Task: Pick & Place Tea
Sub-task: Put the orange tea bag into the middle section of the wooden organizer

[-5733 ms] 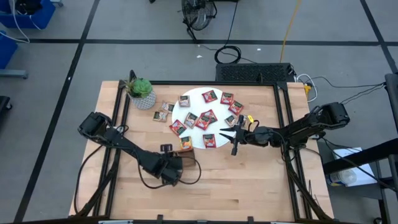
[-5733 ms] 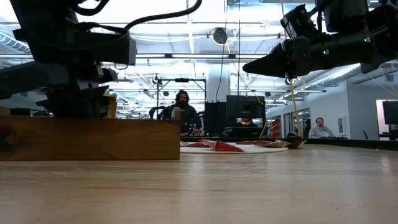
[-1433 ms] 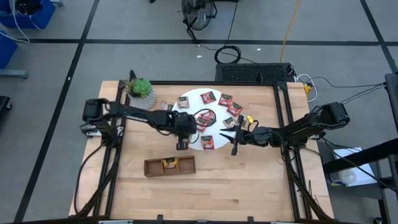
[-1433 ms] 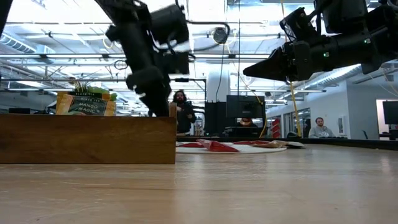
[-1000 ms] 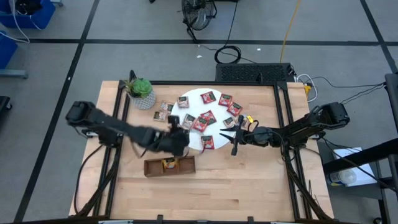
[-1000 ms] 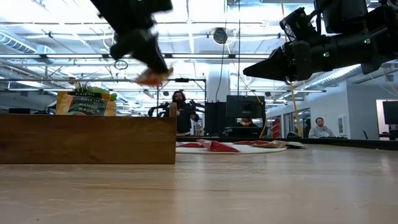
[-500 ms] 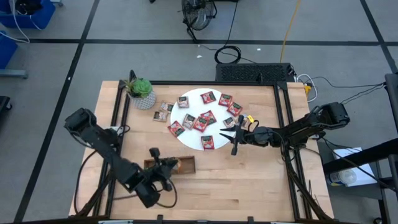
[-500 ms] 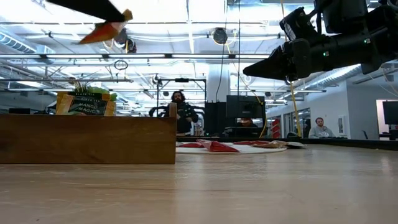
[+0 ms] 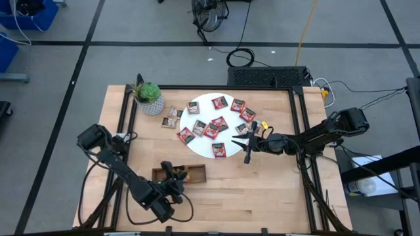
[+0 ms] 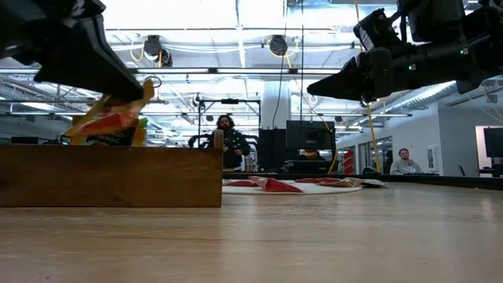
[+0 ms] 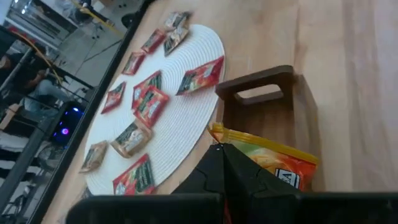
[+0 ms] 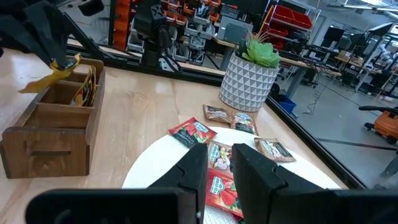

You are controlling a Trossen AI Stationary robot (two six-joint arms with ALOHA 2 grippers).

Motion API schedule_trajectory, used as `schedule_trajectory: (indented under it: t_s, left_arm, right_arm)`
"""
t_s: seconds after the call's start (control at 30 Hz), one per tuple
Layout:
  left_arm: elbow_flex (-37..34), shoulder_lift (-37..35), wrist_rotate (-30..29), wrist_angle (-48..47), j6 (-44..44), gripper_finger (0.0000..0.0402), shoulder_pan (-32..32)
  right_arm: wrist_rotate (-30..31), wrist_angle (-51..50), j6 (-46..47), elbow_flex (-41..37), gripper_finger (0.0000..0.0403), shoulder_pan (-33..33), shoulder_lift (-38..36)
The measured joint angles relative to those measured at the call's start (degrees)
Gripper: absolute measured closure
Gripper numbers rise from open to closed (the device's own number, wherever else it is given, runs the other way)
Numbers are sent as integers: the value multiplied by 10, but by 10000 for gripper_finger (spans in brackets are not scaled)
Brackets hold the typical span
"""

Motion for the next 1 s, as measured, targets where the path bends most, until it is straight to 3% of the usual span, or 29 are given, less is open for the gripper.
schedule_trajectory:
  t_s: [0.4, 0.57, 1.0]
  left_arm:
    - [0, 1, 37, -69, -10, 398, 4]
    - [0, 1, 69, -69, -9, 375, 18]
    - [0, -4, 64, -65, -4, 303, 26]
  right_arm:
    - [0, 0, 0, 0, 342, 0, 0]
    - [0, 0, 0, 0, 342, 0, 0]
    - [-1, 0, 0, 0, 342, 0, 0]
